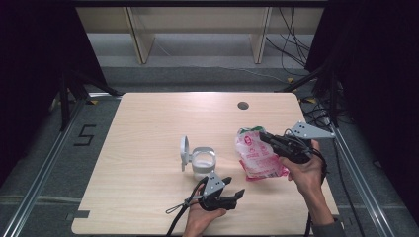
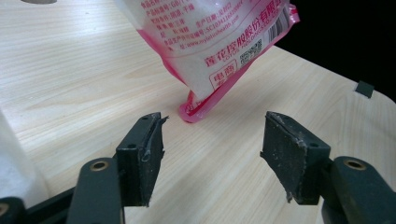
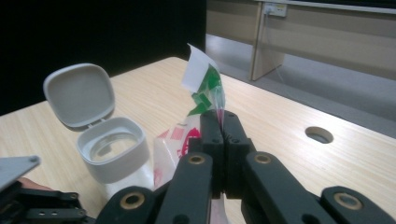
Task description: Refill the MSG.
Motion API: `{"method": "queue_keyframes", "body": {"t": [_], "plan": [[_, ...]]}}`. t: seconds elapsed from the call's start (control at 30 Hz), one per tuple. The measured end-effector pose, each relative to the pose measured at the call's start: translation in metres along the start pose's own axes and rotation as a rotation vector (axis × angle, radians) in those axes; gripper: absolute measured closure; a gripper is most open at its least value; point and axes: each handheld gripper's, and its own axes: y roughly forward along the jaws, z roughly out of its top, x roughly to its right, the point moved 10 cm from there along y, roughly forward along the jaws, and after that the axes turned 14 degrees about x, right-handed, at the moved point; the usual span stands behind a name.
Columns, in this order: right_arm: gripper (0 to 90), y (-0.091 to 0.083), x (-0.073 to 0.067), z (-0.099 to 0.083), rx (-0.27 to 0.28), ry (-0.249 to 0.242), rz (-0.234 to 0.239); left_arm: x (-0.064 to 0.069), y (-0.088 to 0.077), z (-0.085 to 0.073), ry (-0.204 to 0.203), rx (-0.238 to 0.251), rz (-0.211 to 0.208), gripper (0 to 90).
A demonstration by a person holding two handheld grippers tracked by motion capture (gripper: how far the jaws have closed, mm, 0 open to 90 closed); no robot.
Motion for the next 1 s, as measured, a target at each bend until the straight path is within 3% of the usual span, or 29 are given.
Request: {"method": "queue_keyframes", "body": {"t": [0.07, 0.1, 0.13, 0.2, 0.23, 0.27, 0.33, 0.37, 0.4, 0.43, 0.47, 0.63, 0.67, 0.73, 0.77, 0.83, 0.87, 0.9, 0.97, 1.0], "plan": [[90.0, 0.000, 0.005, 0.000, 0.013, -0.018, 0.002, -0.001, -0.002, 0.001, 0.003, 0.002, 0.007, 35.0], [90.0, 0.000, 0.010, 0.001, 0.022, -0.040, -0.019, 0.000, -0.005, 0.001, -0.002, -0.001, 0.013, 34.8], [90.0, -0.003, 0.010, -0.001, 0.007, -0.019, -0.025, -0.001, -0.006, 0.002, 0.011, -0.003, 0.010, 34.8], [90.0, -0.004, 0.014, -0.001, 0.021, -0.025, -0.027, 0.000, -0.009, 0.004, 0.008, 0.009, 0.013, 34.6], [90.0, -0.005, 0.015, -0.002, 0.015, -0.024, -0.036, 0.001, -0.011, 0.004, -0.013, 0.014, 0.022, 34.4], [90.0, -0.007, 0.019, -0.003, 0.013, -0.040, -0.042, 0.000, -0.012, 0.005, 0.010, 0.016, 0.017, 33.5], [90.0, -0.008, 0.021, -0.004, 0.008, -0.040, -0.054, -0.002, -0.013, 0.005, -0.011, 0.014, 0.023, 33.2], [90.0, -0.008, 0.022, -0.004, 0.015, -0.027, -0.071, -0.004, -0.015, 0.004, 0.000, 0.005, 0.026, 33.1], [90.0, -0.009, 0.023, -0.005, 0.007, -0.029, -0.079, -0.004, -0.016, 0.005, -0.011, 0.011, 0.032, 33.1], [90.0, -0.011, 0.023, -0.007, -0.012, -0.019, -0.090, -0.004, -0.017, 0.005, 0.010, 0.015, 0.015, 33.1], [90.0, -0.012, 0.026, -0.008, -0.006, -0.018, -0.110, -0.007, -0.021, 0.004, 0.036, -0.011, 0.024, 33.1], [90.0, -0.018, 0.036, -0.017, -0.052, -0.034, -0.138, -0.004, -0.024, 0.005, 0.007, 0.004, 0.024, 32.7], [90.0, -0.020, 0.037, -0.019, -0.060, -0.027, -0.148, -0.005, -0.023, 0.004, 0.025, 0.005, 0.014, 32.6], [90.0, -0.020, 0.039, -0.022, -0.055, -0.020, -0.165, -0.006, -0.024, 0.002, 0.013, -0.005, 0.024, 32.4], [90.0, -0.022, 0.042, -0.024, -0.075, -0.050, -0.159, -0.007, -0.026, 0.001, 0.020, -0.015, 0.026, 32.4], [90.0, -0.023, 0.045, -0.027, -0.079, -0.054, -0.177, -0.007, -0.026, 0.002, -0.005, -0.001, 0.025, 32.3], [90.0, -0.022, 0.045, -0.029, -0.084, -0.041, -0.173, -0.009, -0.027, 0.002, 0.024, -0.006, 0.019, 32.2], [90.0, -0.024, 0.047, -0.032, -0.095, -0.040, -0.190, -0.009, -0.028, 0.001, 0.003, -0.009, 0.035, 32.0], [90.0, -0.024, 0.049, -0.037, -0.112, -0.035, -0.187, -0.011, -0.029, 0.001, 0.018, -0.008, 0.019, 31.7], [90.0, -0.024, 0.050, -0.039, -0.113, -0.036, -0.186, -0.011, -0.030, 0.001, -0.001, -0.014, 0.047, 31.6]]}}
